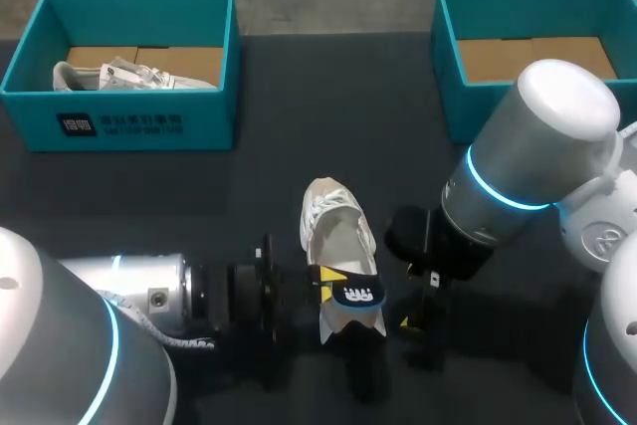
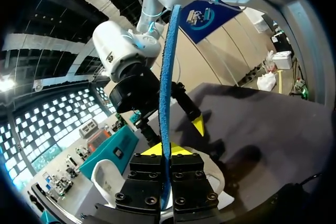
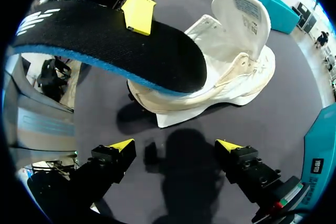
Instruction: Take the shoe out of the shoebox, open the shoe tongue, remove and reinsert the insole, then place the shoe into the shoebox
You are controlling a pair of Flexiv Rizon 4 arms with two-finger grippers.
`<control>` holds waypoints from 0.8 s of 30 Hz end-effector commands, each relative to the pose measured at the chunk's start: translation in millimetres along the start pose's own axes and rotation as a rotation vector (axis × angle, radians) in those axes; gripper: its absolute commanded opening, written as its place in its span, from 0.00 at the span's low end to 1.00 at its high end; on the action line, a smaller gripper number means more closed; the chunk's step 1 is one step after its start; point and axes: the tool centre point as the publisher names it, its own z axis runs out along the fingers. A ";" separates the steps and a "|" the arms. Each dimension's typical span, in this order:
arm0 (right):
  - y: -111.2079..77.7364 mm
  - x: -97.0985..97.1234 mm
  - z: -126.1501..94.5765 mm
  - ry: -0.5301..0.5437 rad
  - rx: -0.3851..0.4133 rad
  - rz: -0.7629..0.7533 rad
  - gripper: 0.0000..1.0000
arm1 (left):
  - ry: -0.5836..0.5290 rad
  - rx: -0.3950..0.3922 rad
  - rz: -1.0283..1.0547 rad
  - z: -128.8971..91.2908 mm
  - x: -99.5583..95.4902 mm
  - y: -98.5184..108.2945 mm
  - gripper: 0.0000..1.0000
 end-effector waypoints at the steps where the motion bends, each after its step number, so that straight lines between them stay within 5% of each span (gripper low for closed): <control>1: 0.7 1.2 1.9 -0.003 0.002 0.001 1.00 | -0.001 -0.003 0.002 2.5 -2.7 2.8 0.00; 24: 0.7 1.2 1.9 -0.003 0.002 0.001 1.00 | 0.007 -0.042 0.056 7.9 -4.7 25.9 0.00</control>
